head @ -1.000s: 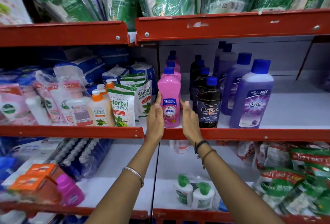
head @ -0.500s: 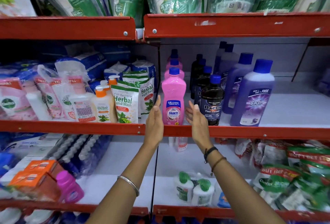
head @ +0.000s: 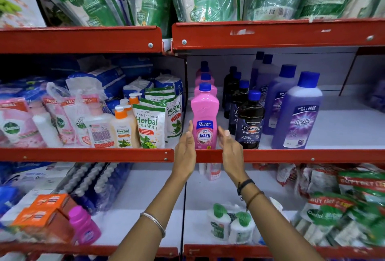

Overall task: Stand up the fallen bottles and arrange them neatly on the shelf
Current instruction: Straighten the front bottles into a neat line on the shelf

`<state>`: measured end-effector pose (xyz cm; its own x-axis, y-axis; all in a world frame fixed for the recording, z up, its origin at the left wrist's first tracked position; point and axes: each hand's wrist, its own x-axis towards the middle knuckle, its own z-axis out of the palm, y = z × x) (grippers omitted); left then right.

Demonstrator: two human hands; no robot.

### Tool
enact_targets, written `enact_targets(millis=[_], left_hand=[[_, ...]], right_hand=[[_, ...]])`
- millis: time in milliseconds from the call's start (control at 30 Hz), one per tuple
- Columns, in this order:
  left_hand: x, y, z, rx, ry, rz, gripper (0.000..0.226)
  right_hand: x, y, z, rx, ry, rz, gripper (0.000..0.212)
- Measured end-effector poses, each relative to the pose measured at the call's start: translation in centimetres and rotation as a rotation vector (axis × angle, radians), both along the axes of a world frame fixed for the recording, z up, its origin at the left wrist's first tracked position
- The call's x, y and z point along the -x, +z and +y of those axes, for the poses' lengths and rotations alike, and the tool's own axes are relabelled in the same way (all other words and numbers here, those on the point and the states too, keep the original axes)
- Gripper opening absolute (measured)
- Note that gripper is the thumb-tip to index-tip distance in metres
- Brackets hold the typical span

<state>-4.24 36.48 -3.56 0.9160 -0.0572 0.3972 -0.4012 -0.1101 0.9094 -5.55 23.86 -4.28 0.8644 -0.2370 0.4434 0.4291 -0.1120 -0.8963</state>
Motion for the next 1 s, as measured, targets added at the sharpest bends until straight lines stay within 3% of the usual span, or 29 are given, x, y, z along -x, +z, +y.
enact_targets(millis=[133,233,300,367,433,533,600,667,800,900,1000], left_hand=[[2.3,-1.4,-1.8,0.065,0.168,-0.231,0.049],[3.8,-1.7,-5.1,-0.011,-0.013,-0.288,0.062],[3.9,-1.1,-7.5,-0.057,-0.145,-0.152,0.058],[3.1,-0.5,-9.3,-0.029,-0.188,-0.011,0.055],[2.0,0.1,-10.4,0.027,-0.183,0.092,0.070],[0.4,-0.1,-10.9,0.158,-0.193,0.191,0.098],[0.3,-0.3,-11.1,0.154,-0.198,0.175,0.084],[0.2,-0.6,-11.4,0.160,-0.182,0.157,0.073],[-0.1,-0.7,-11.3,0.188,-0.146,0.155,0.090],[1.2,-0.9,-12.5,0.173,-0.010,0.030,0.071],[3.5,-1.7,-14.4,0.174,0.143,-0.217,0.058]], right_hand=[[1.3,-0.5,-2.3,-0.038,-0.338,-0.271,0.051],[1.4,-0.1,-5.4,-0.106,-0.458,-0.332,0.051],[0.9,-0.1,-7.1,-0.147,-0.360,-0.231,0.058],[0.2,-0.6,-8.6,-0.189,-0.200,-0.081,0.081],[-0.1,-1.0,-9.9,-0.179,-0.084,0.043,0.099],[-0.1,-0.8,-11.0,-0.145,0.011,0.100,0.105],[-0.2,-0.5,-11.5,-0.144,0.054,0.112,0.110],[-0.1,-0.4,-11.8,-0.133,0.088,0.120,0.109],[-0.2,-0.3,-12.1,-0.120,0.127,0.144,0.105],[0.5,-0.5,-12.1,-0.117,0.075,0.046,0.076],[2.5,-0.6,-13.0,-0.126,-0.131,-0.219,0.052]])
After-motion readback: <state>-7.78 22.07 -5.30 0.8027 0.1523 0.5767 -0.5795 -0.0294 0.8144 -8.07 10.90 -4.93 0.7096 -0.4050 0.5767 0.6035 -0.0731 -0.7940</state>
